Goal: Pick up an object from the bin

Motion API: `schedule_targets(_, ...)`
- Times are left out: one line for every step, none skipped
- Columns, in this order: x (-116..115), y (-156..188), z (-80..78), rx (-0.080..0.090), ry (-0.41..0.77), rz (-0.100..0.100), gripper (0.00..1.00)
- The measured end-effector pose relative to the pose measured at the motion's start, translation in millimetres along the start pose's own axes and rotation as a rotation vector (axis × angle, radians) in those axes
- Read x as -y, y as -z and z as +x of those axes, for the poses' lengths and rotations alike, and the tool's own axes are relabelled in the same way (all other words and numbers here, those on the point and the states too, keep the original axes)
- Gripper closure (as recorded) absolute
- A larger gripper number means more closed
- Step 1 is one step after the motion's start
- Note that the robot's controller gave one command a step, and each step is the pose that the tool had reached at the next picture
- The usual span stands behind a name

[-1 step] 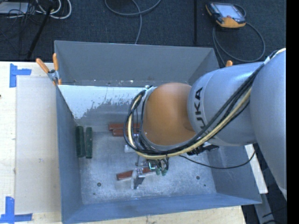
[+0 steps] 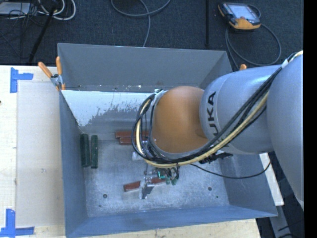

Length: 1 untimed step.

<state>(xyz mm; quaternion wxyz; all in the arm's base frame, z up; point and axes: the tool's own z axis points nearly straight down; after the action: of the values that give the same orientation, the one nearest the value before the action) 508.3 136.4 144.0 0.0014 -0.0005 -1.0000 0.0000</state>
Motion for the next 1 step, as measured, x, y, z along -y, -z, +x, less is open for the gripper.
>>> schedule_targets(21.4, -67.9, -27.6, 0.016, 0.123, -0.004, 1.00)
